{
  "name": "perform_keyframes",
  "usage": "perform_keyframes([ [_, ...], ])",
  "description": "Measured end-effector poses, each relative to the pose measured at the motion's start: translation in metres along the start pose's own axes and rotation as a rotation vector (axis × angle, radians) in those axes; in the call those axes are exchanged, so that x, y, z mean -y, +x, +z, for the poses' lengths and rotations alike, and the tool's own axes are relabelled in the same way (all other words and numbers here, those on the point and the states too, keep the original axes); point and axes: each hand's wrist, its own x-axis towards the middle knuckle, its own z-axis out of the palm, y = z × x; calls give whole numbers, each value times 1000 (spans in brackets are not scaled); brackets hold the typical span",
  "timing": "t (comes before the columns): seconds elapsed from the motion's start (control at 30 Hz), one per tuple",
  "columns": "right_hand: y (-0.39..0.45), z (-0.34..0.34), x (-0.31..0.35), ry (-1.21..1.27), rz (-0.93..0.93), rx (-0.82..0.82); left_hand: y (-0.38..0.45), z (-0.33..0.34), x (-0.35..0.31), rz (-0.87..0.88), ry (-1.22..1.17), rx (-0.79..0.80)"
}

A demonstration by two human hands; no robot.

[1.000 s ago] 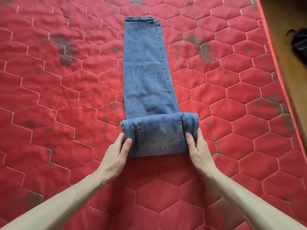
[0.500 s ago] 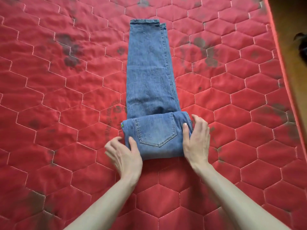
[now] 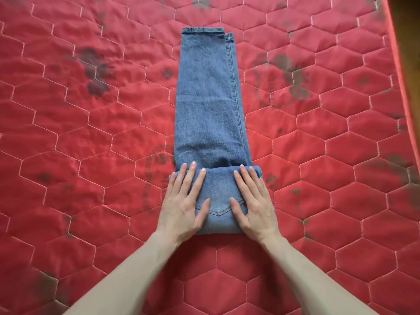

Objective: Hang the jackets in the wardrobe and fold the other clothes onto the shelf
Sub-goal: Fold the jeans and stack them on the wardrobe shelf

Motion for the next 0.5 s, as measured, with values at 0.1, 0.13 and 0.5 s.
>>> perform_keyframes([
  [0.1, 2, 1, -5, 19, -11, 15, 3, 2, 4, 12, -12, 13],
  [0.13, 2, 1, -6, 16, -19, 21, 4, 2, 3, 14, -9, 22],
  [0.5, 1, -8, -11, -79, -129, 111, -8, -19, 9, 307, 224, 219],
])
